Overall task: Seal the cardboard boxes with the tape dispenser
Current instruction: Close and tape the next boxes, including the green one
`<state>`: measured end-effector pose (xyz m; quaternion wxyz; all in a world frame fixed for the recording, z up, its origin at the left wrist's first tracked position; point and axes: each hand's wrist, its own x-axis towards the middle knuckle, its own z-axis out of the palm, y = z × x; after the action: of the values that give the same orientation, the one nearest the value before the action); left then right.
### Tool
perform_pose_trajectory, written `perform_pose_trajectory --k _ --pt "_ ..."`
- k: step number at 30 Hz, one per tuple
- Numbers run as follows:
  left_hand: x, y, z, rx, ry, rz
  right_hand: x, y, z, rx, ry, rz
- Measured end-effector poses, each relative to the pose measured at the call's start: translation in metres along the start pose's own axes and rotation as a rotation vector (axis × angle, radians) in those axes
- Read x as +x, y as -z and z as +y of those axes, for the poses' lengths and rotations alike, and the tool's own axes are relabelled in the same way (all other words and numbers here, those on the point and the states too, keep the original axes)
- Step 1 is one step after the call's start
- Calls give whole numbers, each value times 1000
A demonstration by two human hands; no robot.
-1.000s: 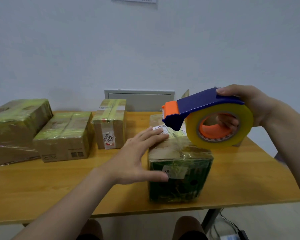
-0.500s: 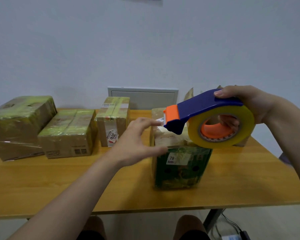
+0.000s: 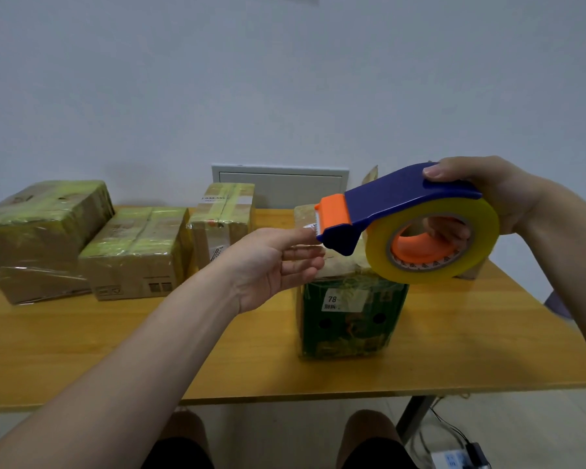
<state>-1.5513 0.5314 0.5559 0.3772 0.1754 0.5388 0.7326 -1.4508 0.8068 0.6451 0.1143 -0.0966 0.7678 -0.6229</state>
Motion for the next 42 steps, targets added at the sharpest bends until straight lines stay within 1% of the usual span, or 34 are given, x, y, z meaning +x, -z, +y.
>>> perform_pose_trajectory --k 5,10,12,14,16,19,22,25,29,35,38,42 --pt "-5 5 6 81 -45 26 -4 2 -3 -45 -35 -23" --pt "-12 9 11 200 -32 8 -12 2 -4 -107 -142 -145" --pt "-14 8 10 240 -8 22 -18 3 -1 -67 -167 -182" --pt "-14 6 6 280 12 23 -25 10 1 -55 -232 -134" --pt "-12 3 2 302 11 47 -31 16 2 -103 -294 -43" --pt "-8 0 2 340 6 102 -29 13 -2 -168 -291 -73" --pt "-6 1 3 412 18 140 -22 5 -9 -148 -294 -58" --pt "-5 3 2 554 -4 176 -16 -1 -13 -238 -265 -60" --pt "-3 3 0 741 -50 227 -9 -6 -19 -344 -236 -20" --pt "2 -4 0 975 -62 253 -4 -13 -25 -395 -271 -45" --pt "0 -6 -2 1097 -115 271 -2 -17 -28 -403 -280 -49" --pt "-5 -6 -11 1235 -247 312 1 -25 -32 -414 -287 -35"
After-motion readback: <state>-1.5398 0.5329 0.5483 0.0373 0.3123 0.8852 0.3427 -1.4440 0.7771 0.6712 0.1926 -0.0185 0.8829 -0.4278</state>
